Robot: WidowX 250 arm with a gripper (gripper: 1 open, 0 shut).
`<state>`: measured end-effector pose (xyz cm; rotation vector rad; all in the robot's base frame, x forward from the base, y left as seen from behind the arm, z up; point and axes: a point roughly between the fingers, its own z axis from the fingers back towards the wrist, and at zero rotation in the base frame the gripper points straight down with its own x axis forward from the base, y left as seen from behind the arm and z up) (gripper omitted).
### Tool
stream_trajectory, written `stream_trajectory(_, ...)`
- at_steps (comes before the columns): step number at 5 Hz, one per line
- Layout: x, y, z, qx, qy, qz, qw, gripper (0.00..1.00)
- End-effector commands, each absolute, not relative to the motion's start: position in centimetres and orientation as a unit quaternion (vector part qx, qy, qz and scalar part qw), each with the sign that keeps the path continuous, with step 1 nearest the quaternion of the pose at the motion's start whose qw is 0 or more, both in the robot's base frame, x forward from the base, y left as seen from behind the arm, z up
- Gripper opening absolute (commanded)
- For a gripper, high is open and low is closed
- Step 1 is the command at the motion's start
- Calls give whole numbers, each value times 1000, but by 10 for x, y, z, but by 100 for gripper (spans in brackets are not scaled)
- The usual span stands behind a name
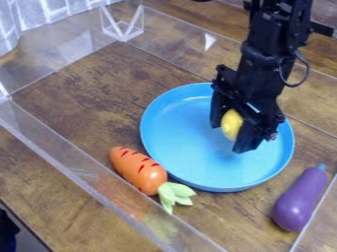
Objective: Remove the lemon from the blue tray and put it on the table
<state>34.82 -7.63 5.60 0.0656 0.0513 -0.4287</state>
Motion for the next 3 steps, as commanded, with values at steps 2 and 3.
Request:
stream_trajectory(2, 363, -62, 113, 38, -49, -196, 979, 0)
stream_trajectory(3, 365, -54, 118, 40, -53, -190, 980, 0)
